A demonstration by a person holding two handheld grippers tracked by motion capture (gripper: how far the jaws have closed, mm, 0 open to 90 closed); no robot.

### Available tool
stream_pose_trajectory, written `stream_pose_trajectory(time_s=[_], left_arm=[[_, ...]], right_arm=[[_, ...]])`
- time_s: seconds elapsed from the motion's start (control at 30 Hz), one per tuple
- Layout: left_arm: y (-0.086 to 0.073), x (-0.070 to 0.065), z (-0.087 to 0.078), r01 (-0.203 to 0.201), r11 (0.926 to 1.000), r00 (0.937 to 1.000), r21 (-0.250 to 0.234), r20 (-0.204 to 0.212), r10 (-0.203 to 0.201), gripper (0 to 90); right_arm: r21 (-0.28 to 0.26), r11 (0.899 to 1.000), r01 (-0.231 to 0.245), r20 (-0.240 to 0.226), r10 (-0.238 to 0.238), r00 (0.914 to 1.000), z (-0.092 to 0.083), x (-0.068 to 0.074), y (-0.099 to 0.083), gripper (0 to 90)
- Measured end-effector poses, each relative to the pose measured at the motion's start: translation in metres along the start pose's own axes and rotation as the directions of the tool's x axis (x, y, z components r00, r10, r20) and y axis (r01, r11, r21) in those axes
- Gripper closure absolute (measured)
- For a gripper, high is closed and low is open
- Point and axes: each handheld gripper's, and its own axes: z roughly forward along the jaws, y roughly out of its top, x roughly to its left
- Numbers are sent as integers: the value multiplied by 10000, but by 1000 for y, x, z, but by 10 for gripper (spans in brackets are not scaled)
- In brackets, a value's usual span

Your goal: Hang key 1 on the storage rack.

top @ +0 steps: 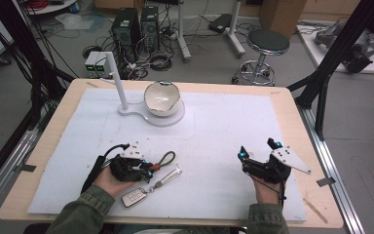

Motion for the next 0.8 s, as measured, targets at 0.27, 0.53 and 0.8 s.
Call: stream_pose_trajectory(time_s=[0.27, 0.53, 0.8], left_arm=[[-1, 10, -15, 354, 9985, 9990, -424, -252, -365, 718], [-4, 22, -32, 754, 9930, 9959, -912, -441, -796, 718], [-6, 31, -44, 959, 9887, 9927, -1154, -615, -1035, 718]], right_arm=[[-19, 10000, 13, 7, -13, 10000, 0, 0, 0, 4], [12, 10000, -34, 1, 34, 10000, 0, 0, 0, 4], [48, 10000, -34, 5, 34, 10000, 0, 1, 0, 4]])
